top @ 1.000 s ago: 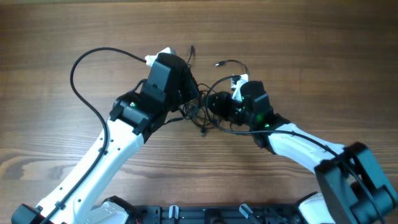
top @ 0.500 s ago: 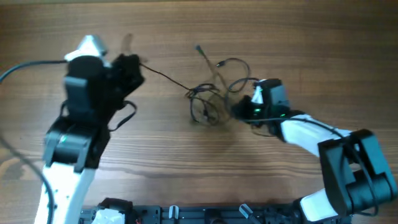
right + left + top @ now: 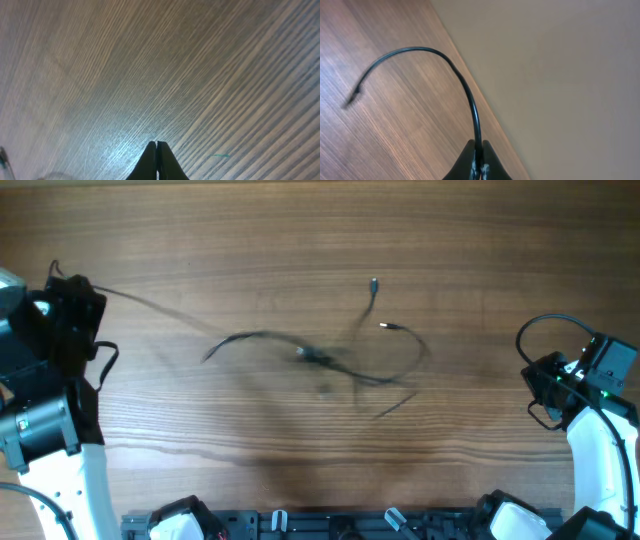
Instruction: Untangle cables
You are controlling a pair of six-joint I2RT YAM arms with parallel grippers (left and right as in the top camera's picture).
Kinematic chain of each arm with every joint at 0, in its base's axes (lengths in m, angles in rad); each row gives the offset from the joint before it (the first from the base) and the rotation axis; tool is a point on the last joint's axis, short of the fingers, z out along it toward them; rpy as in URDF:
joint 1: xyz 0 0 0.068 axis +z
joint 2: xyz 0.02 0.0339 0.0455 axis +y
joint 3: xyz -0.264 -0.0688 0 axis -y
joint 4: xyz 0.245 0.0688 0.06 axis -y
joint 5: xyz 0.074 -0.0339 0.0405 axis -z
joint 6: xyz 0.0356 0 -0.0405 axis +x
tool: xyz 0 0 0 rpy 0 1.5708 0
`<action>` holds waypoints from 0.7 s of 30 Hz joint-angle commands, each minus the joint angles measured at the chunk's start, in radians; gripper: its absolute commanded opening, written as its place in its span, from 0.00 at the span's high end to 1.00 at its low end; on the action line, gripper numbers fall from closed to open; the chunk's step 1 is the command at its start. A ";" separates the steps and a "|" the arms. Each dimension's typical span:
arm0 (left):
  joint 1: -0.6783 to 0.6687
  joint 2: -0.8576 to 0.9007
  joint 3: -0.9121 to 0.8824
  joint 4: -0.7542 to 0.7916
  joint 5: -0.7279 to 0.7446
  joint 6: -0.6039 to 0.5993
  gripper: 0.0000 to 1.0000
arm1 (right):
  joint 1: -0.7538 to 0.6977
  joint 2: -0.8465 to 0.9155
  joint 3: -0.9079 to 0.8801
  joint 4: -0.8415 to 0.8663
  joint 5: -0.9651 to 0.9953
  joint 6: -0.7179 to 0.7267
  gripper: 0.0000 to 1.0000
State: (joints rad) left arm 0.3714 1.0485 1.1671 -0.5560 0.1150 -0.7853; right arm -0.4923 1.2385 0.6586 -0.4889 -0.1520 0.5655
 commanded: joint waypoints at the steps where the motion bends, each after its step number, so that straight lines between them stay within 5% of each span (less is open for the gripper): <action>1: 0.019 0.058 0.015 0.006 0.304 0.023 0.96 | 0.002 -0.016 -0.004 0.003 -0.150 -0.095 0.82; 4: -0.075 0.155 0.015 0.002 0.473 0.023 0.96 | 0.002 -0.016 -0.004 0.013 -0.306 -0.099 0.56; 11: -0.571 0.432 0.015 0.211 0.539 0.092 0.92 | 0.106 -0.016 -0.004 0.022 -0.366 -0.118 0.52; 13: -0.737 0.504 0.015 0.292 0.532 0.227 0.75 | 0.189 -0.016 -0.004 0.033 -0.365 -0.118 0.51; 15: -0.854 0.546 0.015 0.273 0.452 0.329 0.24 | 0.268 -0.016 -0.004 0.053 -0.365 -0.117 0.43; 17: -0.907 0.546 0.015 0.195 0.301 0.367 0.00 | 0.317 -0.016 -0.004 0.076 -0.365 -0.116 0.32; 21: -0.871 0.481 0.016 0.049 -0.053 0.346 0.00 | 0.389 -0.015 -0.004 0.089 -0.365 -0.114 0.28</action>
State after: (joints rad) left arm -0.5449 1.5940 1.1709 -0.4389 0.3965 -0.4717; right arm -0.1429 1.2373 0.6586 -0.4065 -0.5026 0.4591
